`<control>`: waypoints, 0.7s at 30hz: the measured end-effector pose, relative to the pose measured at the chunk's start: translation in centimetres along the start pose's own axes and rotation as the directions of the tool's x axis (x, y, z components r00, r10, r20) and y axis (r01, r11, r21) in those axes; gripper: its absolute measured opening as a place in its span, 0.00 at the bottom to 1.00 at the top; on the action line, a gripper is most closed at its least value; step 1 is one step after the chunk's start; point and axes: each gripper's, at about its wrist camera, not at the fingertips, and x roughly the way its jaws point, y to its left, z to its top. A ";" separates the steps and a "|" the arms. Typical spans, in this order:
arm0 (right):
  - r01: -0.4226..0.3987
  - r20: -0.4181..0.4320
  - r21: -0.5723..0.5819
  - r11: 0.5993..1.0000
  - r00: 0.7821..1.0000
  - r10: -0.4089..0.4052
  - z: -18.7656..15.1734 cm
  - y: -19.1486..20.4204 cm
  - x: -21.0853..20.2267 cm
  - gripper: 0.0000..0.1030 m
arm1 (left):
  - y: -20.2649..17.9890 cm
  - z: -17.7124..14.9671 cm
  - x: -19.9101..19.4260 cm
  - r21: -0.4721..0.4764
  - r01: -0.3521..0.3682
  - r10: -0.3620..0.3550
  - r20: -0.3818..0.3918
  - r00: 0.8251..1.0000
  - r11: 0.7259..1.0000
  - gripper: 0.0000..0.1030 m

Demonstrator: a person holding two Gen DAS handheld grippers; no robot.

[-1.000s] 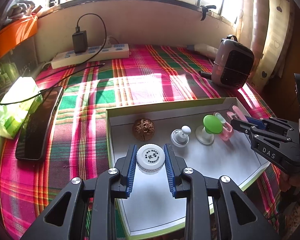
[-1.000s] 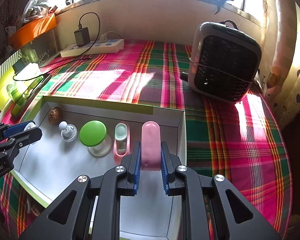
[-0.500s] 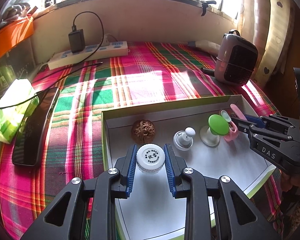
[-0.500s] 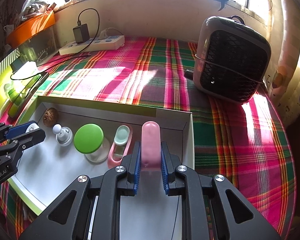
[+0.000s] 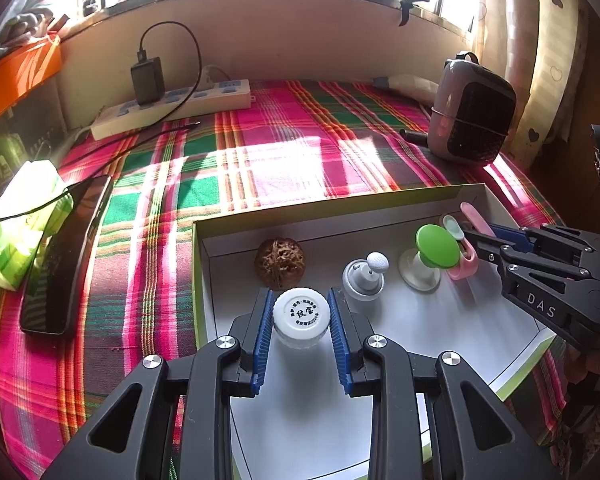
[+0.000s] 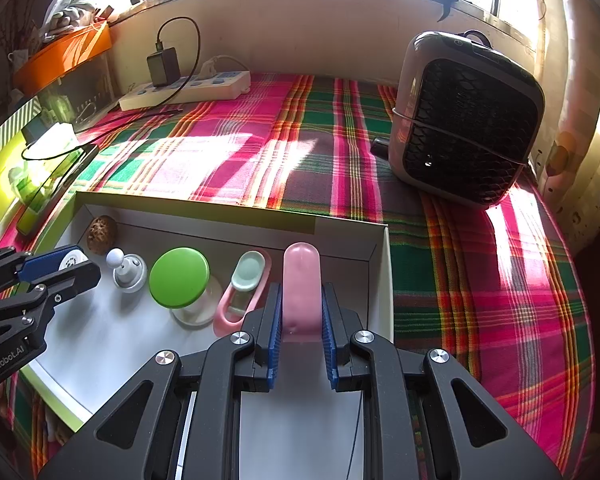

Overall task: Organize objects
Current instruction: 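Lower the white jar and pink piece into the box and open both tools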

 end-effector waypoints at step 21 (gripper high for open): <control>0.005 0.004 0.007 1.000 1.000 -0.005 -0.2 0.1 -0.3 0.23 | 0.0 0.0 0.0 0.003 -0.002 0.002 -0.001 1.000 1.000 0.26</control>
